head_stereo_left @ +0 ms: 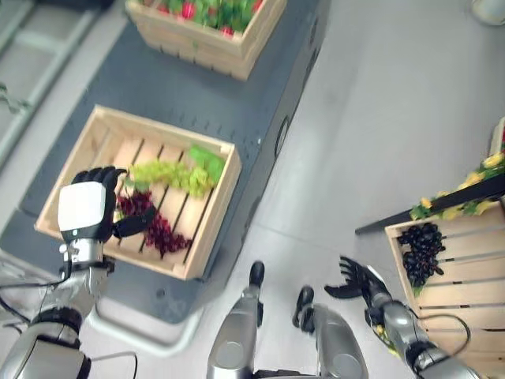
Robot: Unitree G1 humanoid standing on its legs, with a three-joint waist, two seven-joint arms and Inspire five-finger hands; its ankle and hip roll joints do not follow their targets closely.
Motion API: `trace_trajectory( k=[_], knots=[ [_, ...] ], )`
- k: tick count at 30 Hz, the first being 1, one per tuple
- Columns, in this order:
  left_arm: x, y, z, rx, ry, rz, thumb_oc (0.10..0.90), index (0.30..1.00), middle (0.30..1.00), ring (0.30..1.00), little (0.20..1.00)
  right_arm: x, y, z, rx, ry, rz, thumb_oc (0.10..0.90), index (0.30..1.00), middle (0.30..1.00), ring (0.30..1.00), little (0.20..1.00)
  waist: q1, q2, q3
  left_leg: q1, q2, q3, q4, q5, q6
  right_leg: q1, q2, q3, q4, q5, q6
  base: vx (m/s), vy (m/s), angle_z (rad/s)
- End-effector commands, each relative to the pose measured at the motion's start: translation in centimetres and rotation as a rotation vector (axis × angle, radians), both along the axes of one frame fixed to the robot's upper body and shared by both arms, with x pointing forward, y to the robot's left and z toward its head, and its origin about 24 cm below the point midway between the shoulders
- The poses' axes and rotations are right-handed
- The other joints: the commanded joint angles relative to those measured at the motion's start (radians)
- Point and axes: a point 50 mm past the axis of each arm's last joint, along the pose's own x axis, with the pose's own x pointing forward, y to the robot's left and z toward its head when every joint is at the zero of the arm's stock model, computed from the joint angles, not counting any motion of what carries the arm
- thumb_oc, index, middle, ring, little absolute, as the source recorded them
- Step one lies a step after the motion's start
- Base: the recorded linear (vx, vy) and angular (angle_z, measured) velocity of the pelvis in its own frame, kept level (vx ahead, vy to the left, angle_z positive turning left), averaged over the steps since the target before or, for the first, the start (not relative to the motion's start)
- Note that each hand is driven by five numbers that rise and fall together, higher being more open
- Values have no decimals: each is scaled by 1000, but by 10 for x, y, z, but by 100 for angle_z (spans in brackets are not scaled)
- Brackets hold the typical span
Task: Pick up the fruits from the basket on one side to the basket on the other side
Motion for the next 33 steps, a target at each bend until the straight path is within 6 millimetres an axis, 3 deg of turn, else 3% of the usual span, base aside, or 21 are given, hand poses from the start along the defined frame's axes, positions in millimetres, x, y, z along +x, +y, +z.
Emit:
trace_trajectory(
  k=[1,6,15,22,29,33],
  knots=[
    [-9,37,51,92,-174,155,800,900,900,900,900,-10,-7,4,-4,-62,28,800,900,900,900,900,-1,18,-26,-27,-56,42,225,-229,69,-5,23,-8,8,38,-38,-109,82,16],
    [0,46,94,288,-204,180,800,900,900,900,900,0,-12,15,-27,-92,34,800,900,900,900,900,4,12,6,-145,-55,57,402,-291,78,-110,-1,-10,196,-28,-64,-59,39,22],
    [-3,49,118,630,-128,157,800,900,900,900,900,11,-26,28,-115,-91,72,800,900,900,900,900,11,24,9,-280,-46,69,557,-339,82,-231,-14,-5,343,-73,-82,-19,58,2],
    [16,23,154,837,-60,-26,800,900,900,900,900,9,-34,29,-191,-64,117,800,900,900,900,900,17,20,9,-343,-48,61,591,-342,84,-284,-19,-16,379,-77,-81,4,16,3],
    [27,-11,175,1010,-28,-278,800,900,900,900,900,10,-32,30,-184,-73,139,800,900,900,900,900,21,5,9,-377,-42,60,591,-335,80,-315,-26,-26,388,-66,-66,27,12,11],
    [30,-21,180,1066,19,-359,800,900,900,900,900,10,-29,31,-180,-87,160,800,900,900,900,900,20,-3,9,-389,-38,57,584,-329,79,-324,-27,-31,381,-56,-57,30,-6,4]
  ],
)
